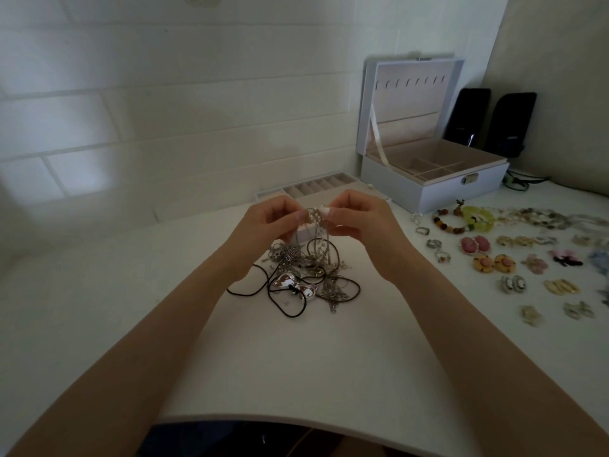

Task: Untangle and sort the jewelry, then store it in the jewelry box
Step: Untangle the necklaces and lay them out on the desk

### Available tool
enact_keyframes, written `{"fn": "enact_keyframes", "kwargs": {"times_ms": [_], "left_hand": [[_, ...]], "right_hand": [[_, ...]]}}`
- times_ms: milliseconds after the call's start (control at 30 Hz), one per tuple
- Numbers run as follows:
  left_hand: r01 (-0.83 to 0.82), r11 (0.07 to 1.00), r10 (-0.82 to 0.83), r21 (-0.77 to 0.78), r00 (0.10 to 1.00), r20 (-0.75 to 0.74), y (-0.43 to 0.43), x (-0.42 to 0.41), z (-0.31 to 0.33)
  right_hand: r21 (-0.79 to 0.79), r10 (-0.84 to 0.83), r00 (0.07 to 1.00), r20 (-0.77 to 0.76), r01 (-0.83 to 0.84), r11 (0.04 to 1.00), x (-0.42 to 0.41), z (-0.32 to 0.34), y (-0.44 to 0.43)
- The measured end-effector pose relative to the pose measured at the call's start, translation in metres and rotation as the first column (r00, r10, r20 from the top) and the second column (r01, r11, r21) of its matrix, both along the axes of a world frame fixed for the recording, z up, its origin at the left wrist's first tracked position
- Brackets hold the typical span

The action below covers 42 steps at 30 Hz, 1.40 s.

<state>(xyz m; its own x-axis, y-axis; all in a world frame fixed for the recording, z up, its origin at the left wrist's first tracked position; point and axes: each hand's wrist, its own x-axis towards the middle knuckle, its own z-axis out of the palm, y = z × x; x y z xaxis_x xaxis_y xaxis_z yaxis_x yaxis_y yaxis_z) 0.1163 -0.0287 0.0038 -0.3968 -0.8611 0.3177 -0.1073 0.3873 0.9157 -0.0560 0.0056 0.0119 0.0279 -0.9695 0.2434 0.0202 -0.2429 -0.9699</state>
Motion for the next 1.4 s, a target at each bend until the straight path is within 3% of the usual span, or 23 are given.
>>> {"fn": "enact_keyframes", "kwargs": {"times_ms": [167,333,700,1100,1400], "left_hand": [[-0.068,0.996,0.069,-0.064,0.998,0.015,-0.002,-0.001,-0.002],[-0.072,0.997,0.069,-0.039,0.995,-0.067,0.0,0.002,0.002],[0.057,0.997,-0.065,0.06,0.985,0.161,0.009,-0.003,0.004],[0.085,0.977,-0.089,0.194,0.996,0.015,0.008,-0.004,0.002],[-0.002,0.985,-0.004,0.172,0.999,0.034,0.004,-0.005,-0.001]], "right_hand": [[0.067,0.11,0.989,0.095,-0.116,0.991,-0.002,0.0,0.0],[0.08,0.108,0.993,0.042,-0.111,0.991,-0.002,-0.001,-0.002],[0.055,-0.049,0.997,-0.057,0.052,0.997,-0.004,-0.001,0.001],[0.054,0.04,0.998,-0.054,-0.037,0.998,-0.001,0.001,0.006],[0.028,-0.08,0.991,-0.111,0.084,0.996,0.001,-0.004,-0.001]]}}
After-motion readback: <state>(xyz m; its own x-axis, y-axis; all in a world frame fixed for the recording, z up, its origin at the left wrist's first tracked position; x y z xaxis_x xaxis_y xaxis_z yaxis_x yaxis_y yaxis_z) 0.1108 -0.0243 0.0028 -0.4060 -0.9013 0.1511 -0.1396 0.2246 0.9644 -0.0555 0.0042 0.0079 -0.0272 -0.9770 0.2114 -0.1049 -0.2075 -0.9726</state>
